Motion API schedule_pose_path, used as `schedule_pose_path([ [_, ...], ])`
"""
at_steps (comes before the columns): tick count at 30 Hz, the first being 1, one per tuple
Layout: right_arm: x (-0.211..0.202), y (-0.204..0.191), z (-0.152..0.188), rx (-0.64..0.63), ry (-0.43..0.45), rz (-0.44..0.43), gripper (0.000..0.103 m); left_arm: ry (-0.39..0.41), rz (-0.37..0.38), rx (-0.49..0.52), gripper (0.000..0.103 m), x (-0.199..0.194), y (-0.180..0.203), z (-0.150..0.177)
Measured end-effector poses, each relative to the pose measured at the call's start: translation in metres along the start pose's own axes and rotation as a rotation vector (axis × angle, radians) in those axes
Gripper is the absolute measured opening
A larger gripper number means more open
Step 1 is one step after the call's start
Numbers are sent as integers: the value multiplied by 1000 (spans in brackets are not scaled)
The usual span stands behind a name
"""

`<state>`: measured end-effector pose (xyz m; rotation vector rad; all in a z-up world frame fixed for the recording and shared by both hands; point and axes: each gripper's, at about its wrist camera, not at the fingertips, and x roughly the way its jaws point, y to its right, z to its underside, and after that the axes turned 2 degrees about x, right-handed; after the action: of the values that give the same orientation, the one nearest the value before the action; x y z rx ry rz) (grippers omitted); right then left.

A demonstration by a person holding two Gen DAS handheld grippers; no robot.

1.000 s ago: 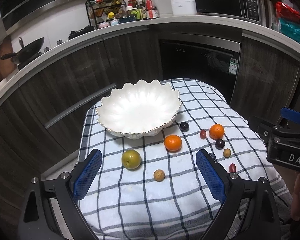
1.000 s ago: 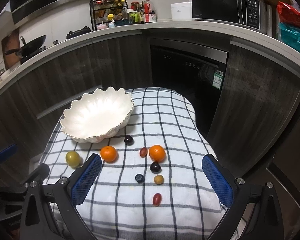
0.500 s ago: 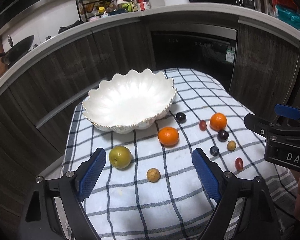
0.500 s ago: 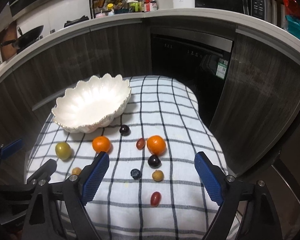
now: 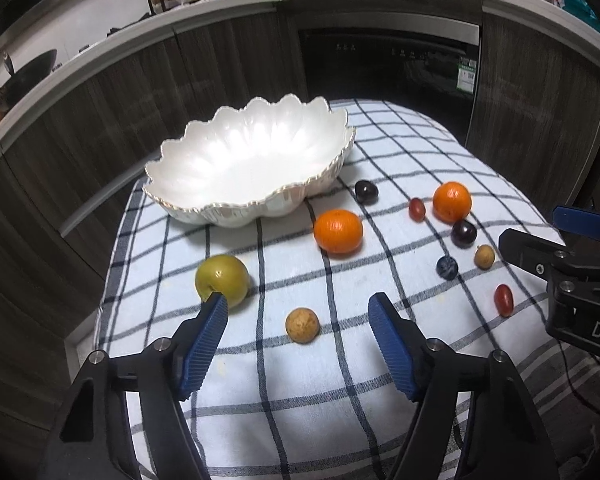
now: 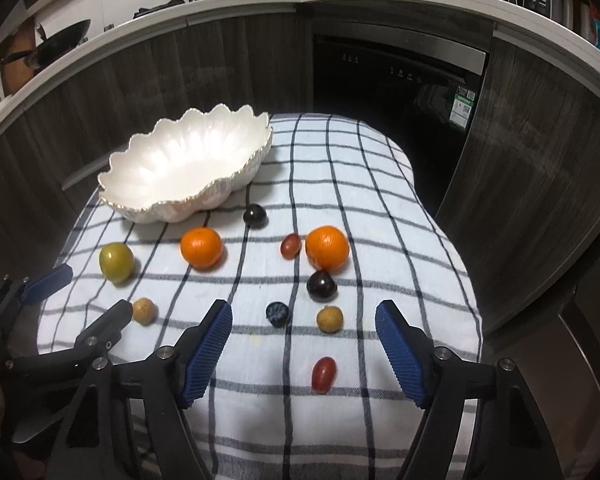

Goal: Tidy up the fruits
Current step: 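Lower the left tool to the small brown fruit while the right tool approaches the red grape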

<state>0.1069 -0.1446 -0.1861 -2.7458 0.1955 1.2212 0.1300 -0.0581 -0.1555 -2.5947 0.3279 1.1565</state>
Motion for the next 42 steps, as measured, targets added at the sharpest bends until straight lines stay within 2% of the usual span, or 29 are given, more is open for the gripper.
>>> schedule_pose_path([
  [3, 6, 0, 3, 3, -17, 7, 73, -15, 5, -4, 70, 7, -1, 3],
  [9, 26, 5, 10, 28, -88, 12, 60, -50, 8, -8, 67, 20, -1, 6],
  [15, 39, 11, 17, 55, -147, 25, 55, -87, 18, -8, 63, 33, 1, 8],
  [21, 54, 17, 24, 85, -212, 30, 41, -114, 18, -17, 62, 44, 0, 9],
  [29, 62, 19, 29, 106, -253, 26, 39, -130, 12, -21, 60, 51, 1, 9],
  [34, 66, 20, 31, 119, -277, 28, 34, -138, 16, -22, 55, 57, 1, 9],
  [42, 68, 20, 32, 123, -293, 24, 33, -160, 22, -35, 49, 63, 0, 11],
])
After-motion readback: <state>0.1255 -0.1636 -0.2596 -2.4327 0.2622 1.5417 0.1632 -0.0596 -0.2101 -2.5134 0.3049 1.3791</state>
